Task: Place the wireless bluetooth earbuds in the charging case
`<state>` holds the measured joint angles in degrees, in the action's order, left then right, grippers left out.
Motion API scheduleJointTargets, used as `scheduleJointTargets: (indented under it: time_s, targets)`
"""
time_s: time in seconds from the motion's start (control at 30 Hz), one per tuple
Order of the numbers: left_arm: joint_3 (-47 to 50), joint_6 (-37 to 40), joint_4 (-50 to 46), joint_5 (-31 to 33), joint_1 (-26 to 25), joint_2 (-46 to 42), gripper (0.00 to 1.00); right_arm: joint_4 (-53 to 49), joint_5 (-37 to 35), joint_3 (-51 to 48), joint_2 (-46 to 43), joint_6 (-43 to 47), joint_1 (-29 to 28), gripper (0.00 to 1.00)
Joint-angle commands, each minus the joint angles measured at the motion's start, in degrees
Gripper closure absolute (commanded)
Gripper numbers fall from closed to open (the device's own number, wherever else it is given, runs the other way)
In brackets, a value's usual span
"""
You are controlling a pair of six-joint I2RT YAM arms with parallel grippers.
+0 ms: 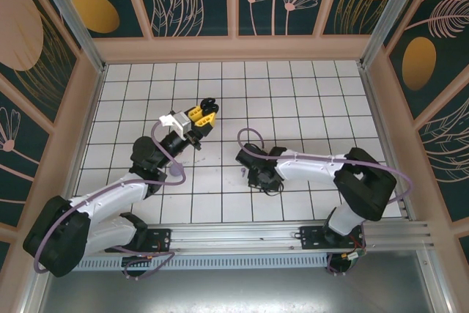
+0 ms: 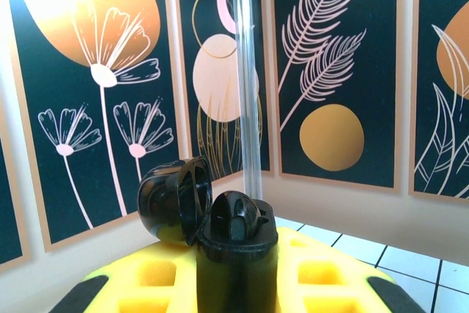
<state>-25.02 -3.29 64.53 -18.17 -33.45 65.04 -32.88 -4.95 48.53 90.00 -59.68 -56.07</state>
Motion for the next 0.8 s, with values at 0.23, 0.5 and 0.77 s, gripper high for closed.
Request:
scheduleJointTargets:
  time_s: [0.23, 0.5, 0.77]
  targets:
    - [-5.7, -0.5, -1.9, -1.9, -0.3, -0.5, 1.00, -0.8, -5.8, 1.7, -11.9, 4.0, 0.5, 0.82]
    - [-10.6, 3.2, -6.8, -3.8, -0.3, 0.0, 1.00, -1.2, -8.4, 14.0, -18.1, 13.1, 5.1, 0.83]
    - [-13.1, 6.6, -8.8, -6.7, -0.3, 1.4, 1.00, -1.5, -8.2, 33.5, -15.8, 23.4, 9.6, 0.83]
